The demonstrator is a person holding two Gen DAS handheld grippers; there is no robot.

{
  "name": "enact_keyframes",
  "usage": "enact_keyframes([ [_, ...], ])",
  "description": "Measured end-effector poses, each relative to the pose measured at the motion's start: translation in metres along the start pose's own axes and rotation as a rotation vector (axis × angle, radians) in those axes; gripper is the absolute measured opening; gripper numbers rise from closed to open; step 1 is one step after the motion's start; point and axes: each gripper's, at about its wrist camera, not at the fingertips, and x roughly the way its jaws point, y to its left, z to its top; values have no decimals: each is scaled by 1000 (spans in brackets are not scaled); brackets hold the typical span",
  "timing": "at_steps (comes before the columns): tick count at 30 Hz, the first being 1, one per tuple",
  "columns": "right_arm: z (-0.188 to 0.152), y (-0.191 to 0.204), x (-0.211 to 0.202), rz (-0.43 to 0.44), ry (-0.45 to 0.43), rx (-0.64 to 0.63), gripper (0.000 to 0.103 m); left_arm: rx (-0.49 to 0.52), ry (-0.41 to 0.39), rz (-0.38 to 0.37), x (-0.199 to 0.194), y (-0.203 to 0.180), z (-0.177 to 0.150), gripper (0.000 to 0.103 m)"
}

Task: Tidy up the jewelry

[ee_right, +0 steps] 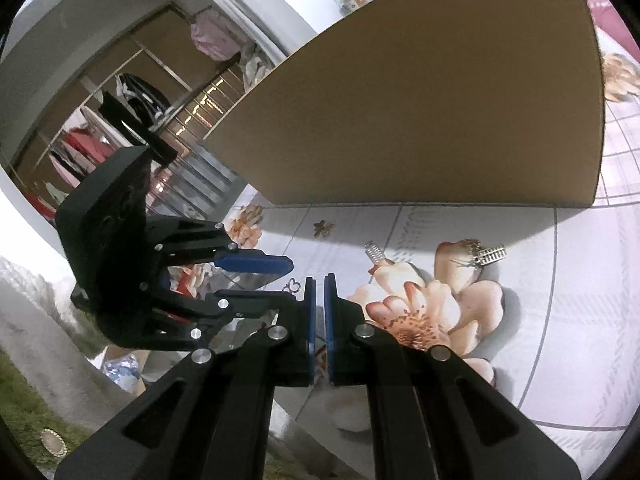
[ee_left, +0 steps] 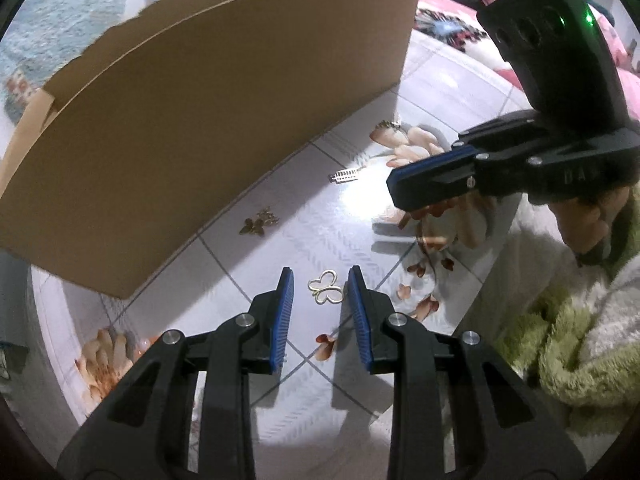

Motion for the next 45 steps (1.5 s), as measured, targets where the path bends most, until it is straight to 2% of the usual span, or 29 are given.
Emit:
enact_keyframes([
  [6, -1, -5, -1, 23, -14, 6, 5, 75, 95, -48, 4, 2, 10, 27],
  [12, -2, -5, -2, 29, -24, 9, 5, 94, 162, -98, 9, 7, 20, 27],
  [17, -4, -8, -4, 29, -25, 15, 5, 176, 194, -67, 15, -4, 28, 27],
  [20, -5, -8, -3, 32, -24, 16, 5, 179, 214, -71, 18, -5, 31, 27],
  [25, -5, -9, -2, 35, -21, 18, 5, 206, 231, -71, 22, -7, 36, 26],
  [27, -6, -9, -1, 38, -20, 19, 5, 216, 234, -72, 23, -10, 42, 23],
  [29, -6, -9, 0, 40, -20, 23, 5, 225, 235, -72, 33, -18, 51, 14],
  [45, -6, -12, -1, 47, -28, 32, 5, 234, 223, -47, 26, -23, 50, 11],
])
